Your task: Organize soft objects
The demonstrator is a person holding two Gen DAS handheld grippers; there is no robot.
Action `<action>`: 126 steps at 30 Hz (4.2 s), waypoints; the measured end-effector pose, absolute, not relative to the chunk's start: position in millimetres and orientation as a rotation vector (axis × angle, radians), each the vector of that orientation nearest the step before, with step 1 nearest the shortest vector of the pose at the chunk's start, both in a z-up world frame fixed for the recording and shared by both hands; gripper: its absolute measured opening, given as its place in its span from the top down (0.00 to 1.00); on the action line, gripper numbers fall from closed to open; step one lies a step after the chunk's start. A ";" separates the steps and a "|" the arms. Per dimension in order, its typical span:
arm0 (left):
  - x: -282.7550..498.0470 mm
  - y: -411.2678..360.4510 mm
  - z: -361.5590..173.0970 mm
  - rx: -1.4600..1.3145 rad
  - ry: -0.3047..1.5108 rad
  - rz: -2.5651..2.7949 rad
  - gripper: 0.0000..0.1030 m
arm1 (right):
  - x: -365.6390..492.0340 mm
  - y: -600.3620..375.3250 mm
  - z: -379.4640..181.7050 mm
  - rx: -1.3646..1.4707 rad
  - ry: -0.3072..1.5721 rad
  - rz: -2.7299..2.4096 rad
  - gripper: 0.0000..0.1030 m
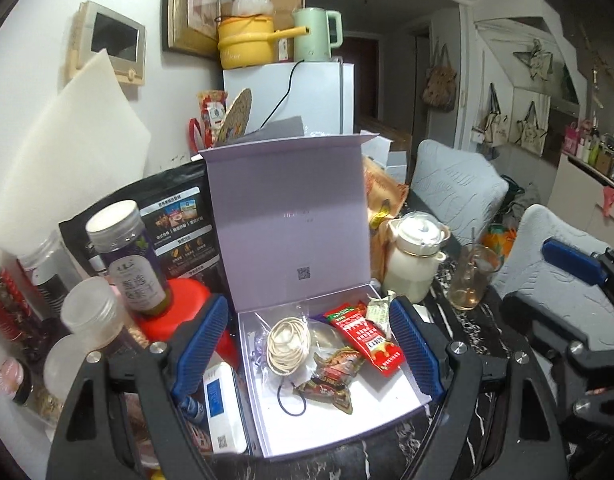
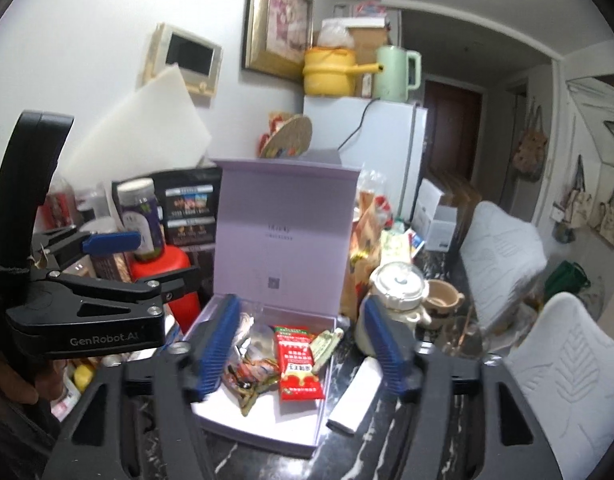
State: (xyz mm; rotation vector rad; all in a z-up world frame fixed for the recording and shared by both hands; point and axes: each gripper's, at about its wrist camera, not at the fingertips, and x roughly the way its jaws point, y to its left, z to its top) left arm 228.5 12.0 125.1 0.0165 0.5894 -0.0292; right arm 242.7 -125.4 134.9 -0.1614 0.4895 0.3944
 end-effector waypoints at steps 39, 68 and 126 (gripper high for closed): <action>91.2 30.0 77.0 -0.029 0.582 -0.079 0.00 | 102.4 -134.3 86.7 -0.045 0.554 0.273 0.14; 88.4 28.0 62.9 -0.032 0.612 -0.110 0.00 | 93.9 -134.2 70.7 -0.068 0.593 0.234 0.14; 94.1 26.2 48.1 -0.025 0.689 -0.080 0.00 | 95.1 -145.8 57.0 -0.071 0.639 0.187 0.14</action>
